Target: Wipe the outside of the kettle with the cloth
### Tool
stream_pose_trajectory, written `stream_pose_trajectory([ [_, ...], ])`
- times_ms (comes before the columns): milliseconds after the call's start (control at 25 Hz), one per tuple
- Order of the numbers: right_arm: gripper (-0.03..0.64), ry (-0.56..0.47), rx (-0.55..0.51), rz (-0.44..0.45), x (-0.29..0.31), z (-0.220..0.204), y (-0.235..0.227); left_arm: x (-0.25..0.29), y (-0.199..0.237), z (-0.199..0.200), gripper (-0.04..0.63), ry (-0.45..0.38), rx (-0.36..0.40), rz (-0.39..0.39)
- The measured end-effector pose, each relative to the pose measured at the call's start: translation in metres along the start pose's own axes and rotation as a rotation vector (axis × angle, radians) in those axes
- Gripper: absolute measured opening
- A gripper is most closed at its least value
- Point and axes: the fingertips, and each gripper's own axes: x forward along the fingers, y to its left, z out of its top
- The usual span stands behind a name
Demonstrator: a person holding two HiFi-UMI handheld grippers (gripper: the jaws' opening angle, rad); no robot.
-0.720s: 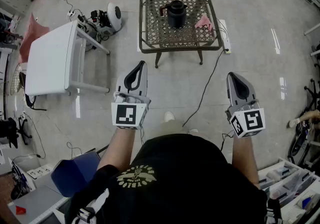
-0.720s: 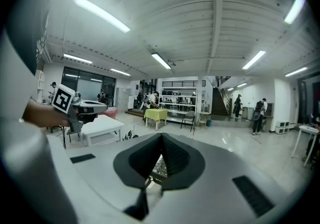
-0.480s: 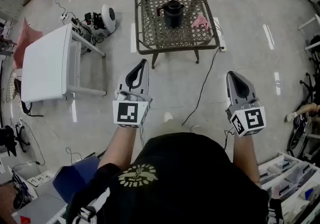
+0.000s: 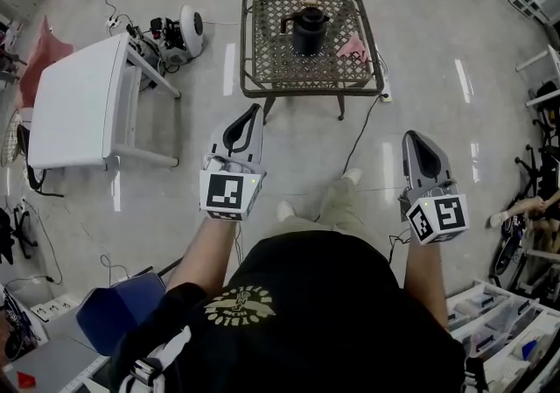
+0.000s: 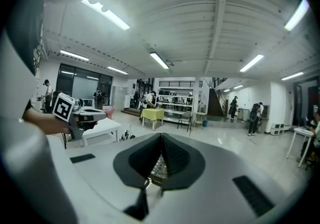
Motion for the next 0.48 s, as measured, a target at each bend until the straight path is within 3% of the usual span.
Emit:
stream_pose_trajectory([
  [480,0.011,-0.028,0.054,0.025,0.028,-0.006,-0.027,0.013,0.004,-0.002,0.008,0.033,0.027,0.043],
])
